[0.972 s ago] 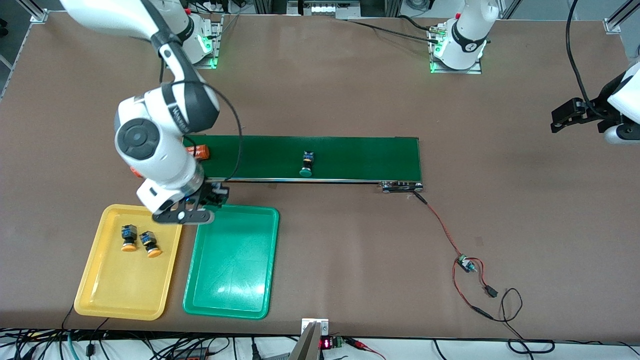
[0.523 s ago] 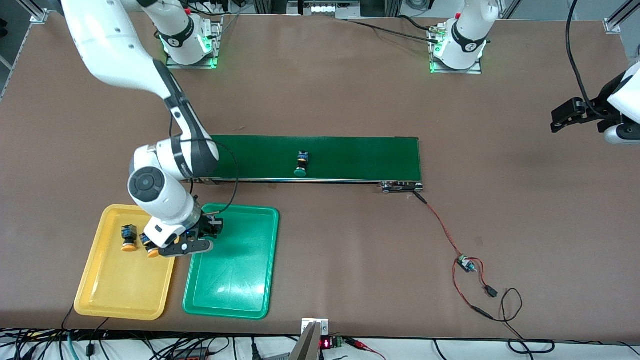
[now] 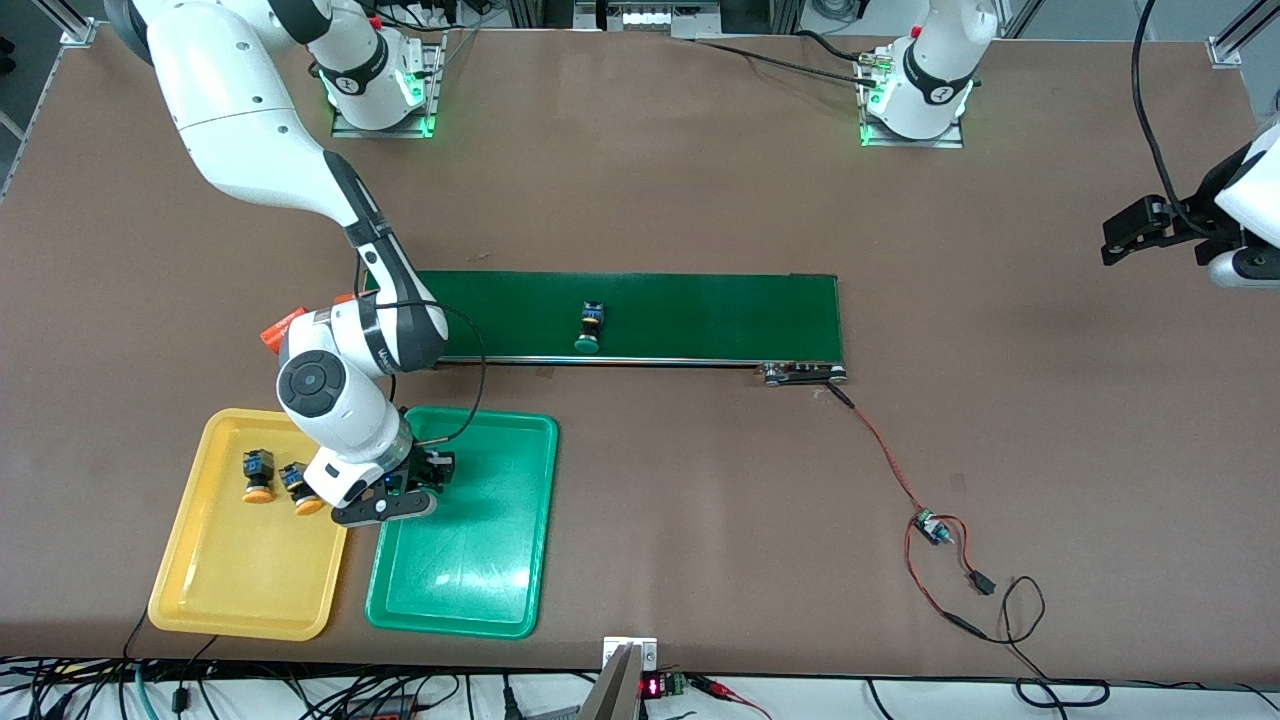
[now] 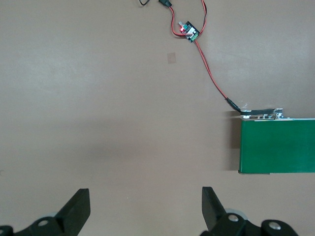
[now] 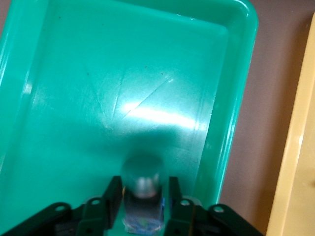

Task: Sort buttons by color to trays
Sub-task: 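Open the right gripper and move it back over the belt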

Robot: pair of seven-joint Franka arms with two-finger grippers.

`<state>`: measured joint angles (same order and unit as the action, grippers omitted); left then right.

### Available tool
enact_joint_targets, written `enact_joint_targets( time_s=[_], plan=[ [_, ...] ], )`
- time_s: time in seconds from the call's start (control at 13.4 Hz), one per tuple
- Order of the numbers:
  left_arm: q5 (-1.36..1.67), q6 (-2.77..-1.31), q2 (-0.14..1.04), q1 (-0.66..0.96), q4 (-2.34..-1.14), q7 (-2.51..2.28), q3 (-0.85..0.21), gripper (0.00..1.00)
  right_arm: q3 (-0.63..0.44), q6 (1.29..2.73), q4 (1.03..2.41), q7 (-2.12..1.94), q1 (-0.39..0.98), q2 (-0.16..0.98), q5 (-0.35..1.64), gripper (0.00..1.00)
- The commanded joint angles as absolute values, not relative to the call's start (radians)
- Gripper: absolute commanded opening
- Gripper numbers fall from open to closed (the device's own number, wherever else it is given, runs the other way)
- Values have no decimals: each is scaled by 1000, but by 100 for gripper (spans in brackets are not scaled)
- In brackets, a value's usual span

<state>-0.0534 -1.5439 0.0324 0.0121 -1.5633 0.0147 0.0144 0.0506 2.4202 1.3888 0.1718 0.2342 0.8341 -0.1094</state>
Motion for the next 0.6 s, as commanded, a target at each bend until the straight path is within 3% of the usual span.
enact_joint_targets(
  time_s=[0.0,0.3,0.52],
  plan=[
    [-44,-1517,32,14,-1543,11,15,100,43,2425,1367,172,244,850,-98,91],
    [-44,-1517,32,14,-1543,12,17,100,43,2405,1390,199,267,806,-60,92],
    [-44,-1516,32,14,-1543,12,15,100,43,2268,1460,284,288,694,-52,99]
  ],
)
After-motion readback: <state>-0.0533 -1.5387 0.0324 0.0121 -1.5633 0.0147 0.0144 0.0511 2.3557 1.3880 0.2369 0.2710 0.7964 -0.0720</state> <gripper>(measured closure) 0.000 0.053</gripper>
